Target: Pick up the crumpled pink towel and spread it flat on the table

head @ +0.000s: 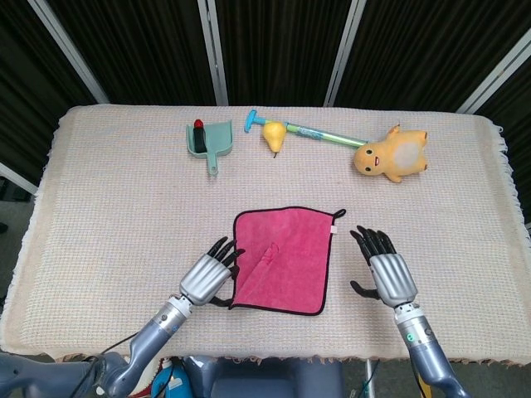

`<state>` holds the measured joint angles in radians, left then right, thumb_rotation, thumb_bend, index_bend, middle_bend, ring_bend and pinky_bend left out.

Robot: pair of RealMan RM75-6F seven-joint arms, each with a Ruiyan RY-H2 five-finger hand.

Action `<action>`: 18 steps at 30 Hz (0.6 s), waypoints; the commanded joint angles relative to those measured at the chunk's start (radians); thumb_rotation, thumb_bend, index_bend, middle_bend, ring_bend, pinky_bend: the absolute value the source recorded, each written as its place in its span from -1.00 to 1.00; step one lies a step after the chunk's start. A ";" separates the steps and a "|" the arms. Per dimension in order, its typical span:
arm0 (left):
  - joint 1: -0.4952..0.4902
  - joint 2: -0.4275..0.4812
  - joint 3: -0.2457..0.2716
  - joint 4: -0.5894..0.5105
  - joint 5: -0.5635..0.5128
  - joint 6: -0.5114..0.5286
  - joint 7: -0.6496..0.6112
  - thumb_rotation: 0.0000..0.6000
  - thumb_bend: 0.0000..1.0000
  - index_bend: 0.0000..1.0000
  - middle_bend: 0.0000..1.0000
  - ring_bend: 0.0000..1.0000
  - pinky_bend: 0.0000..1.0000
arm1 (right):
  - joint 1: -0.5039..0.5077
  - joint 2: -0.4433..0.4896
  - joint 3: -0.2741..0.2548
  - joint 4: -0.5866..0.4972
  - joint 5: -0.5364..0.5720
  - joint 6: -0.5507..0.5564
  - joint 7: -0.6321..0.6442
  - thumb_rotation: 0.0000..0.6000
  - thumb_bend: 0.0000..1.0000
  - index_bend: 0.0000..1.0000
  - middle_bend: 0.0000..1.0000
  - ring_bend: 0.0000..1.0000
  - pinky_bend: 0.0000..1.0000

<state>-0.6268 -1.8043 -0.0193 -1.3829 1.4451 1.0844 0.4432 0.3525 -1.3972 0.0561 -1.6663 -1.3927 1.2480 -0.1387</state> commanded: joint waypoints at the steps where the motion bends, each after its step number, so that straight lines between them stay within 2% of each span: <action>1: -0.004 -0.022 -0.005 0.024 -0.001 -0.005 0.013 1.00 -0.90 -0.02 -0.74 -1.00 -0.99 | -0.003 0.004 0.003 0.010 -0.008 0.003 0.017 1.00 -0.44 -1.00 -1.00 -1.00 -1.00; 8: -0.011 -0.033 -0.006 0.042 0.000 -0.022 0.015 1.00 -0.90 -0.01 -0.74 -1.00 -0.99 | -0.006 0.009 0.008 0.025 -0.005 -0.003 0.048 1.00 -0.44 -1.00 -1.00 -1.00 -1.00; 18: -0.024 0.034 -0.010 -0.004 0.020 -0.033 0.005 1.00 -0.90 -0.03 -0.74 -1.00 -0.99 | -0.008 0.012 0.018 0.043 0.001 -0.010 0.076 1.00 -0.44 -1.00 -1.00 -1.00 -1.00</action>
<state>-0.6490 -1.7745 -0.0279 -1.3835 1.4637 1.0543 0.4493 0.3441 -1.3850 0.0736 -1.6239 -1.3919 1.2387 -0.0632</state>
